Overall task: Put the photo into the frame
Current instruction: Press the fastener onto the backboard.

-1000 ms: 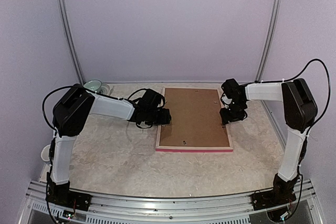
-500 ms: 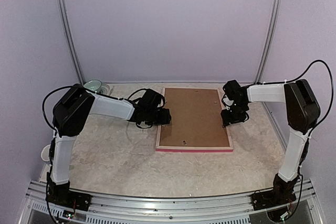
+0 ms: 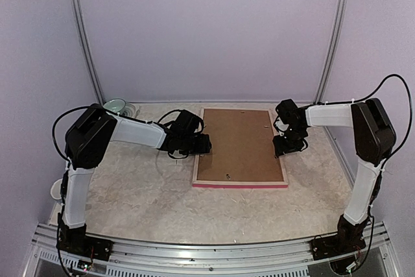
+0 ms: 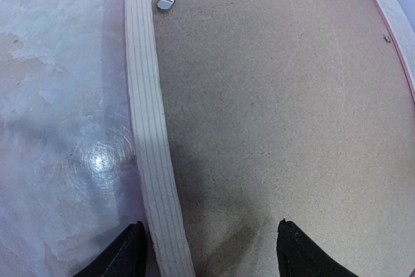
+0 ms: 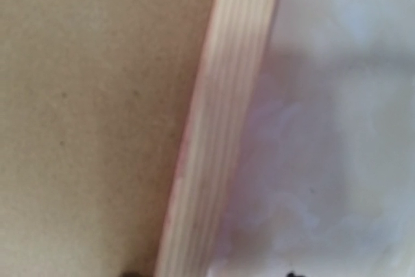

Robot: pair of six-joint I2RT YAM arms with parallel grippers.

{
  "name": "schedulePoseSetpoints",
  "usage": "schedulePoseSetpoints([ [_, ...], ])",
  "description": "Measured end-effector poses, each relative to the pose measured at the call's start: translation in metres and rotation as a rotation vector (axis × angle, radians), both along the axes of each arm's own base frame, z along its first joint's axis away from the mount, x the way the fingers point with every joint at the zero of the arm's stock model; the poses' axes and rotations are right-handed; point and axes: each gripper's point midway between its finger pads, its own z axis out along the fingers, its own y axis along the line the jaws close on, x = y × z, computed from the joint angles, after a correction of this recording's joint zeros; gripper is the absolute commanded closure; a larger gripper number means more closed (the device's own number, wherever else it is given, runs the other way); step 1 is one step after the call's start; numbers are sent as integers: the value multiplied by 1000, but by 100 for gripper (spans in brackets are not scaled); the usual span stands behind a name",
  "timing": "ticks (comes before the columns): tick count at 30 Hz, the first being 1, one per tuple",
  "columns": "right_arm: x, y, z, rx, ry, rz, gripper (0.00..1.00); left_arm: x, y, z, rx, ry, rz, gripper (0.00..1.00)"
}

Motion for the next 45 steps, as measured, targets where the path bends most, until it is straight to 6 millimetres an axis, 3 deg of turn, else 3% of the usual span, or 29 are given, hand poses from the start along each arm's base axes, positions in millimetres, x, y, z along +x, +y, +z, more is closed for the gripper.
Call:
schedulePoseSetpoints([
  [11,-3,2,-1,9,14,11,53,0,0,0,0,0,0,32],
  [24,-6,7,-2,33,29,43,62,0,0,0,-3,0,2,32],
  [28,-6,8,-2,34,29,46,55,0,0,0,-3,0,2,32],
  [38,-10,7,-1,37,54,23,23,0,1,0,-2,-4,7,32],
  [45,-9,8,-1,72,55,-43,14,6,12,2,-2,-11,35,29],
])
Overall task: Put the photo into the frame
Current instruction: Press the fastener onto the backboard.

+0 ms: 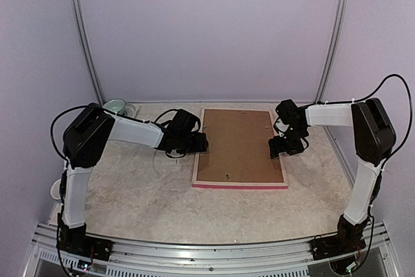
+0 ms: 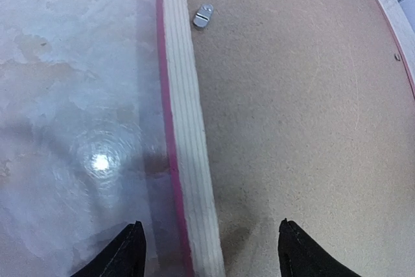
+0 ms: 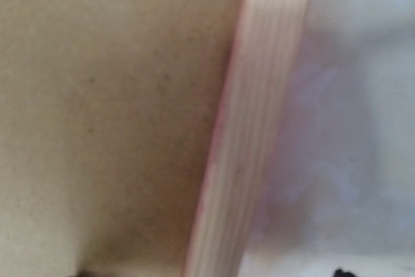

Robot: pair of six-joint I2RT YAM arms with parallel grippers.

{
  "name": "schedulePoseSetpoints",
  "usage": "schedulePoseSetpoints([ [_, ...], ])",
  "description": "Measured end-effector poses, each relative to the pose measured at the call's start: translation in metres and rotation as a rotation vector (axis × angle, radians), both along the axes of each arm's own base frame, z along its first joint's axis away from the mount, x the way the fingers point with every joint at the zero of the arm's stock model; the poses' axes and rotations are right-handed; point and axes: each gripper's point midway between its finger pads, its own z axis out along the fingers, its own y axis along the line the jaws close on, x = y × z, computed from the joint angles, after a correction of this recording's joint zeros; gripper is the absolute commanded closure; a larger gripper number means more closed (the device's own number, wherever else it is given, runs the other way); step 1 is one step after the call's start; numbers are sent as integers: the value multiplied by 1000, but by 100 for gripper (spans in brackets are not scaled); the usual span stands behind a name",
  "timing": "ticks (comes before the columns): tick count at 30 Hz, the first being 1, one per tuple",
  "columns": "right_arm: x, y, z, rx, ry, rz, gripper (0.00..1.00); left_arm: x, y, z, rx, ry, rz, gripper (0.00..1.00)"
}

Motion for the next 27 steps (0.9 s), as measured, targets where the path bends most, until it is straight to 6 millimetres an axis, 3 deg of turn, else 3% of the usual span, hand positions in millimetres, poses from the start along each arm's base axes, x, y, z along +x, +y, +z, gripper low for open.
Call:
schedulePoseSetpoints([
  [4,11,-5,9,-4,-33,-33,12,13,16,10,-2,-17,39,28],
  [8,42,-13,36,4,-127,-82,1,30,32,27,-13,-45,79,21],
  [11,66,-23,57,12,-206,-131,1,45,41,41,-7,-72,101,14],
  [16,97,-29,87,38,-314,-189,1,82,46,89,-4,-175,140,2],
  [19,119,-25,96,55,-354,-199,1,102,46,110,-7,-233,152,1],
  [23,146,-18,90,66,-376,-204,1,123,44,108,11,-253,146,1],
  [27,158,-15,70,64,-354,-203,1,133,43,81,31,-220,123,5],
])
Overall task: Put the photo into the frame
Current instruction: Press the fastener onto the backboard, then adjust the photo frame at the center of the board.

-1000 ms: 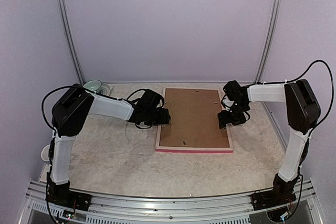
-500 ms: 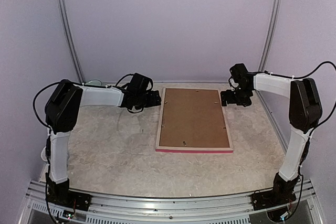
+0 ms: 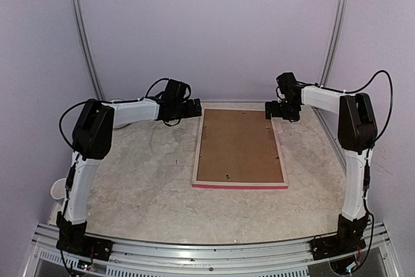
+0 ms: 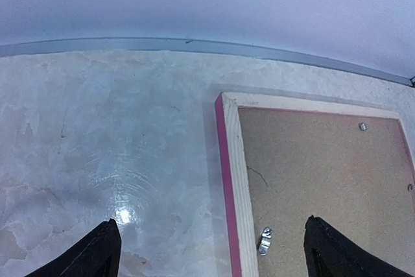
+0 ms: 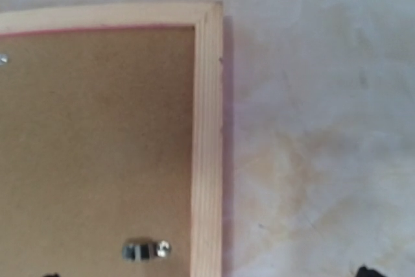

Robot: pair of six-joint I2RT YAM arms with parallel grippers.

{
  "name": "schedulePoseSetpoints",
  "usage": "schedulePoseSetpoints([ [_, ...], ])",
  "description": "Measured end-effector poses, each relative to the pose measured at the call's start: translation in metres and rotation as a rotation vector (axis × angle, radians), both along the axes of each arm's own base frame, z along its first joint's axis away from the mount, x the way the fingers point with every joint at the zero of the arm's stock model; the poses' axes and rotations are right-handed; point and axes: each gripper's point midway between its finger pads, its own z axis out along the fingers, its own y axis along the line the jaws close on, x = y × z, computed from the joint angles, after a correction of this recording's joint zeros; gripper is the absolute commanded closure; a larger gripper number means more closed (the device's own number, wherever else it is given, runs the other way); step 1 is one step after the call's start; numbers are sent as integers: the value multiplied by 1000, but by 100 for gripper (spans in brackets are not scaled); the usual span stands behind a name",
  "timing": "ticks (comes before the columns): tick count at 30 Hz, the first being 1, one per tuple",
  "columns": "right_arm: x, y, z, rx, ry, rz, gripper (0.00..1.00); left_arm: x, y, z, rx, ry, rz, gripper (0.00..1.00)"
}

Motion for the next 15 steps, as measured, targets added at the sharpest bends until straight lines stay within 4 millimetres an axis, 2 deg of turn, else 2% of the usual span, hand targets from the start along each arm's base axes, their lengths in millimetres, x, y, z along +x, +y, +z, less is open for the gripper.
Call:
schedulePoseSetpoints([
  [4,5,1,-20,25,26,8,2,-2,0,-37,22,66,-28,10],
  [7,10,-1,-31,78,38,10,4,-6,-4,-53,18,100,-54,15],
  [11,20,-5,-37,157,31,15,7,-10,-12,-59,1,119,-86,16],
  [15,27,-2,-40,227,17,35,10,-15,-17,-63,-25,121,-108,16],
])
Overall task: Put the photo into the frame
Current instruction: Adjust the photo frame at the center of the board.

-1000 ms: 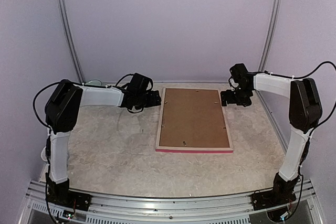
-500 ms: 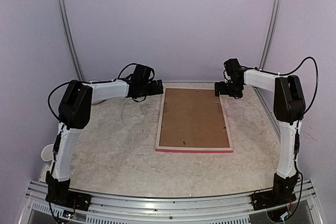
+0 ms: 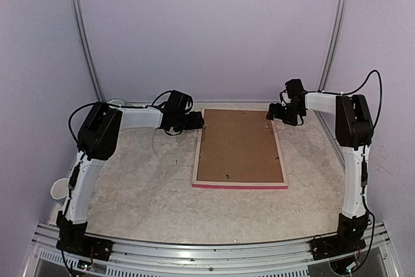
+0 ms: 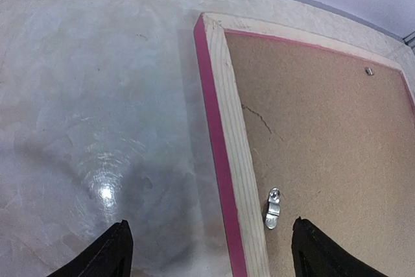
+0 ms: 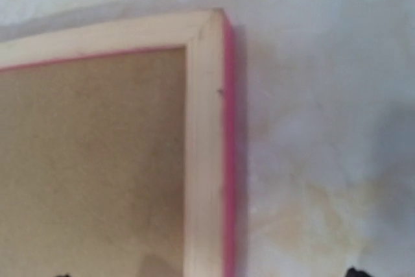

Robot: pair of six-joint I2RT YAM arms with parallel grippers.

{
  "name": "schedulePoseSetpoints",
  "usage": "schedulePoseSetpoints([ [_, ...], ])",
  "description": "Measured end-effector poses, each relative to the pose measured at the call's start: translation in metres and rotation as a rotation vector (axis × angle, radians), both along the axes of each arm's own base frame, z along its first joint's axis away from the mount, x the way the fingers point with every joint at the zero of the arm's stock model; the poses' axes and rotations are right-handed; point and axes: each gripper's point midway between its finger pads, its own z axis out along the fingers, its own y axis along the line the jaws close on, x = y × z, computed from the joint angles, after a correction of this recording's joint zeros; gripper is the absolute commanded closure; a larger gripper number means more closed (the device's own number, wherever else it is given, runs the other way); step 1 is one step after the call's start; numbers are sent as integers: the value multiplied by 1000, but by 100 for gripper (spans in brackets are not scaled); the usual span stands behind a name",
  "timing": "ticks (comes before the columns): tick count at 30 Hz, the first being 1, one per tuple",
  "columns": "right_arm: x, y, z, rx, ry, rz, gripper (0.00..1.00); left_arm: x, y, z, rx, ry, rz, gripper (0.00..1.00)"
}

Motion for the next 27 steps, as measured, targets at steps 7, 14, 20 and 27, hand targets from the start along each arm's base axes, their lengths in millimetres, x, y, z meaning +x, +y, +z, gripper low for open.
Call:
schedulePoseSetpoints([
  [7,-3,20,-21,110,26,60,14,-23,1,-14,-51,33,-20,16],
  [14,-11,39,-19,160,-17,119,14,-49,5,-11,-123,64,-30,16],
  [20,-44,64,-20,154,-2,183,15,-87,14,-9,-148,112,-24,15],
  [27,-79,92,-21,136,25,248,15,-126,10,10,-145,112,-27,15],
])
